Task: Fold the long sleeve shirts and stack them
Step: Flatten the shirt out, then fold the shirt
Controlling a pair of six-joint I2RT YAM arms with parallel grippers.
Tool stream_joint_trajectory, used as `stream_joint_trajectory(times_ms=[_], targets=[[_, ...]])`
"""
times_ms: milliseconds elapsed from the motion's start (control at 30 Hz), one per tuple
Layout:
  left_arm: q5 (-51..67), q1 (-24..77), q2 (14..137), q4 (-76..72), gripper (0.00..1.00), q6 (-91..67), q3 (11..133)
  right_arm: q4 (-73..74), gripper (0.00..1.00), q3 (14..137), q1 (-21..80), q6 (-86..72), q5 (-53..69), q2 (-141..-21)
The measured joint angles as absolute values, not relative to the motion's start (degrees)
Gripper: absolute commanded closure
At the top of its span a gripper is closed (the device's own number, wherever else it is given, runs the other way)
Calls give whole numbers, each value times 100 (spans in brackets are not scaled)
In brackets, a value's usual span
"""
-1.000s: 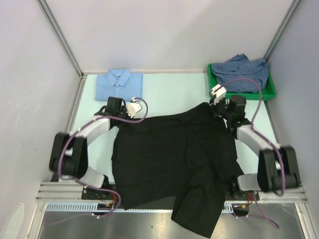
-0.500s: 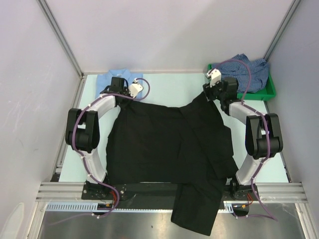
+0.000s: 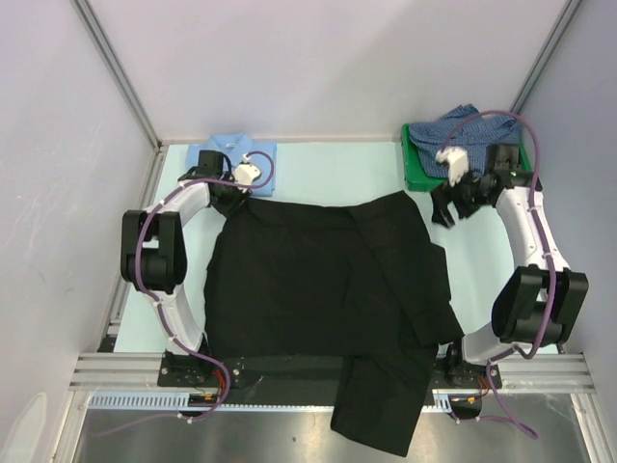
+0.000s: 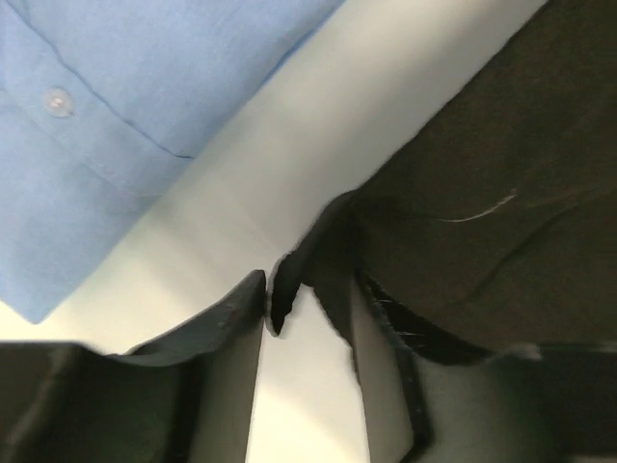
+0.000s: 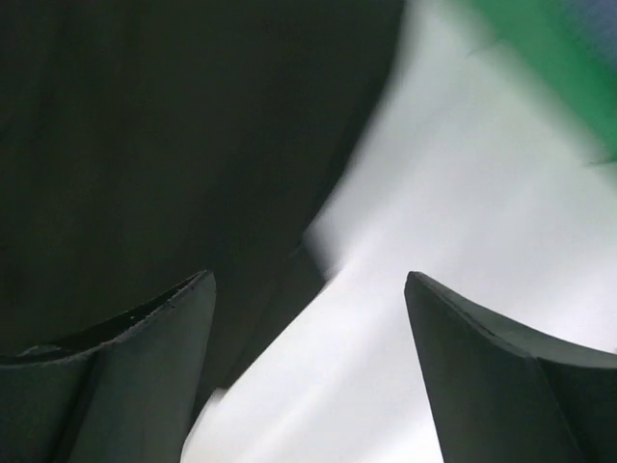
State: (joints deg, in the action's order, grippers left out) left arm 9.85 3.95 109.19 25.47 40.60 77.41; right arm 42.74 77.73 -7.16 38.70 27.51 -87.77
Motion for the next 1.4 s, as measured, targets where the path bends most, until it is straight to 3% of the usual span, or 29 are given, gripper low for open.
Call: stream_joint_trajectory(times_ms=[200,267,467,533,900,1000,1067,1100,1133,1300,1400], targets=[[1262,395,10761,2685,29,4056,7730,6608,18,6849,-467,5551,2952,-8407],[1334,395,10602,2714,17,4045,7706,7002,16,6394,-174,5765,2836,-8329],[1437,395,9865,2576,12,3870,7330,6873,10,5339,1859,5374,2204,-7712],[1459,395,9592,2532,12,3787,7157,6779,0,5105,2237,5236,2027,-7559],[1527,392,8986,2239,11,3439,6370,6060,2,4429,3787,4362,919,-7367],[1525,373,8879,2193,11,3395,6222,5706,6,4152,3907,4219,480,-7382],[1525,360,8807,2165,11,3380,6167,5518,18,3935,3970,4198,204,-7422],[1525,355,8779,2156,11,3367,6160,5422,24,3815,3994,4191,78,-7437],[1525,355,8764,2150,11,3350,6160,5339,44,3701,4005,4187,-27,-7448],[1525,333,8733,2095,11,3341,6160,5159,79,3610,3979,4117,-373,-7456],[1525,320,8733,2095,11,3345,6160,5216,82,3833,3898,4071,-429,-7456]])
